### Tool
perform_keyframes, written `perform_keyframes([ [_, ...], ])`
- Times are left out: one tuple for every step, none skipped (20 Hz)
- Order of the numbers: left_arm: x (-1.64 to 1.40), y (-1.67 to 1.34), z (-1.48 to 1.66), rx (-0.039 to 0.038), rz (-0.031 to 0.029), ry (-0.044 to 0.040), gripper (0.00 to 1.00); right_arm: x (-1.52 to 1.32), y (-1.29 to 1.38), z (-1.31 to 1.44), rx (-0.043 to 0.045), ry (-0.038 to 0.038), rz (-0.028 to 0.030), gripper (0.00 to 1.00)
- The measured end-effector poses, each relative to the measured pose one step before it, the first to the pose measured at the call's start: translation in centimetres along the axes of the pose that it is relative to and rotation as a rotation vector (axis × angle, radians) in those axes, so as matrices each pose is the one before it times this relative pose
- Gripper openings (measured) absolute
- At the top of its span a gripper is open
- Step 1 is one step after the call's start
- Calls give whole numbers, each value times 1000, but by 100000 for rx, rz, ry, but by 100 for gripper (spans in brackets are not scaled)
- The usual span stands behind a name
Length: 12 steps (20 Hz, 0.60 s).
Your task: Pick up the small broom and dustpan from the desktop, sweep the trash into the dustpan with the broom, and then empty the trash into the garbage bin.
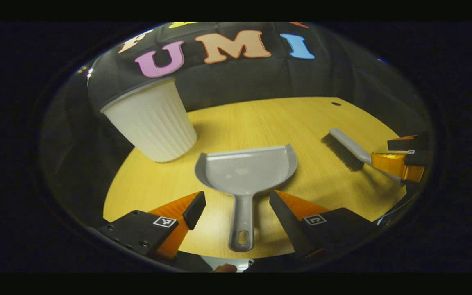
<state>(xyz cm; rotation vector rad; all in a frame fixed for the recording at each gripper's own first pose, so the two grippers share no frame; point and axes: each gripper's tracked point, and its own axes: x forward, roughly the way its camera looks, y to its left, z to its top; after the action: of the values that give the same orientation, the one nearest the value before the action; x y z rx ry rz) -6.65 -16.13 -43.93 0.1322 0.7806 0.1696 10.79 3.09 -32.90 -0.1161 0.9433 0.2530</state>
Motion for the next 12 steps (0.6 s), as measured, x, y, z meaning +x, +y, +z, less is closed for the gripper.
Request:
perform_keyframes([
  [-1362,115,2539,-1175,1910,-7703,96,-1606,98,2019,-173,-8280,1887,100],
  [-1438,61,2638,-1267,1410,-7227,96,-1609,106,1937,-497,-7863,1575,100],
  [-1555,27,2501,-711,954,-6345,96,-1499,279,1625,-1067,-6553,1384,100],
  [-1228,143,2739,230,1127,-6889,96,-1295,25,1445,-1118,-5879,820,100],
  [-887,4,2474,-173,1024,-6656,95,-1274,-98,1526,-872,-4536,930,100],
  [-607,-239,2289,134,-40,-6817,95,-1278,84,1462,-275,-4224,1047,100],
  [-664,-392,1993,50,-658,-5532,95,-1129,1,1114,495,-4189,389,100],
  [-396,-288,1415,-680,-668,-4211,94,-902,71,1146,996,-4530,-84,100],
  [-427,-564,1242,-1513,-1777,-3789,94,-766,106,1583,867,-5239,-777,100],
  [-281,-721,1279,-1761,-2355,-3405,94,-497,-12,1339,-34,-5883,-2189,100],
  [19,-652,879,-1473,-2067,-2316,94,-506,-273,724,644,-2802,-2756,100],
  [192,-575,439,-631,-2127,-1668,93,-445,-61,491,1249,-1589,-896,99],
])
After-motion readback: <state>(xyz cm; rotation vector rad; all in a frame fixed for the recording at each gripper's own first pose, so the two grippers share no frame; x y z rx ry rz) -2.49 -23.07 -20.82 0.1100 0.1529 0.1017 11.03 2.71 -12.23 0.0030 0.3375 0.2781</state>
